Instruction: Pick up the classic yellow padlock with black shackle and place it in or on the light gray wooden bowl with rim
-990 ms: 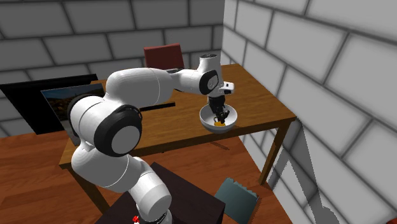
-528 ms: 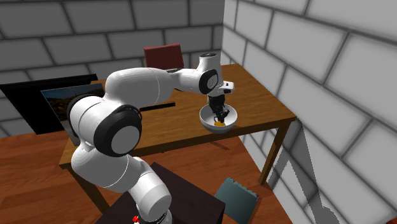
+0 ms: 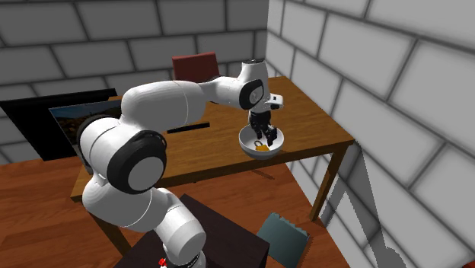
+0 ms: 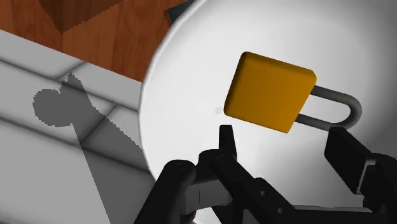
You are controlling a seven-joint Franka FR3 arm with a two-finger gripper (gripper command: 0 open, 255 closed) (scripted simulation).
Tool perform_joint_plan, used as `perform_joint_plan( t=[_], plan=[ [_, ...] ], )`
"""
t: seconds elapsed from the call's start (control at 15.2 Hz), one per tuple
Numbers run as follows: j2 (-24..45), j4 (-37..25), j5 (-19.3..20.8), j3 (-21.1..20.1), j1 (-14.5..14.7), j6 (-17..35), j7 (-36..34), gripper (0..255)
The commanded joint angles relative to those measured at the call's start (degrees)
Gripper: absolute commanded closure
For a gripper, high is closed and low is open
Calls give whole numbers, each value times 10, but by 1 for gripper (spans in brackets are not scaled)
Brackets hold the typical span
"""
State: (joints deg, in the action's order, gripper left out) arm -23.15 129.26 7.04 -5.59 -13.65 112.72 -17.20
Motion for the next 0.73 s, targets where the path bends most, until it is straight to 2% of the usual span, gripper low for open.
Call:
perform_joint_plan(
  t=[0.0, 0.07, 0.2, 0.26, 0.66],
  plan=[
    [0, 0, 0, 0, 0, 0, 0, 0],
    [0, 0, -1, -3, -4, 0, 1, 0],
    [7, -18, -64, 46, 15, -76, 120, 0],
    [8, -19, -67, 50, 16, -81, 126, 0],
    [12, 23, -66, 50, 16, -34, 126, 0]
  ],
)
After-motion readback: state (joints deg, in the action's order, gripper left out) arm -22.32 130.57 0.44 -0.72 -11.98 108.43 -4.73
